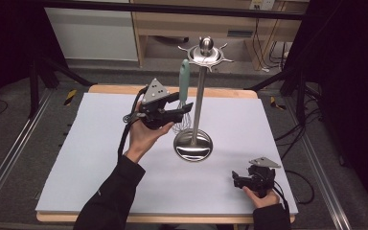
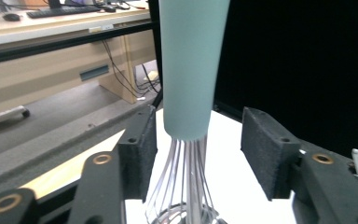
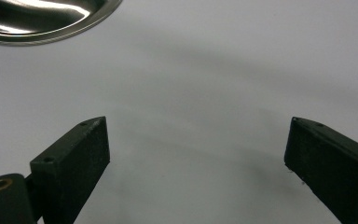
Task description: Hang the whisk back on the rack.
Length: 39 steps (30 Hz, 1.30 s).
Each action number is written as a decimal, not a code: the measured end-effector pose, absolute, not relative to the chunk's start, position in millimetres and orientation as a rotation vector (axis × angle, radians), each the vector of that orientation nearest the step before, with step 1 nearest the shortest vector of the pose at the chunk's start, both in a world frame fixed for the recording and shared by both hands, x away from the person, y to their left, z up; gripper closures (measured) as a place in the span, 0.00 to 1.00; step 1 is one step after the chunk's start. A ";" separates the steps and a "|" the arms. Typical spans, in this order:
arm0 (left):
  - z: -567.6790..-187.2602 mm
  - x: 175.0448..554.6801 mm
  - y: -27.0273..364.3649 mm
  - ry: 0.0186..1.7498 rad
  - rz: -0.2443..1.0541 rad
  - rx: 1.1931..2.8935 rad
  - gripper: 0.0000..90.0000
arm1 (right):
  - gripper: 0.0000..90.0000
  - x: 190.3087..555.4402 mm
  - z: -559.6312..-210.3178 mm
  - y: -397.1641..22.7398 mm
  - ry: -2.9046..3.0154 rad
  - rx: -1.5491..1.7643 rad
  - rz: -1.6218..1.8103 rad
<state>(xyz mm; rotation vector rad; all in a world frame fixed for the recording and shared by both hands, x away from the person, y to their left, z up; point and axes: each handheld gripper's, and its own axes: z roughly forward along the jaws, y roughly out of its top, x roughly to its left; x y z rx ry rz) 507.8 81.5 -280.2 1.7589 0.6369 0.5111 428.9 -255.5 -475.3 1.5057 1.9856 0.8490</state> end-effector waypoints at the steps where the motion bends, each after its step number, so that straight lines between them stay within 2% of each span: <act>1: -280.2 506.7 83.2 0.635 0.511 1.753 0.48 | 0.08 429.2 -475.6 -255.7 1.985 1.505 0.848; 11: -289.0 492.1 102.0 0.640 0.508 1.764 0.37 | 0.08 428.1 -474.6 -256.3 1.974 1.502 0.843; 19: -312.8 480.1 119.7 0.675 0.509 1.792 0.33 | 0.07 428.3 -473.6 -259.0 1.951 1.509 0.843; 39: -393.5 465.0 163.8 0.813 0.483 1.860 0.31 | 0.06 427.9 -475.3 -260.3 1.956 1.514 0.821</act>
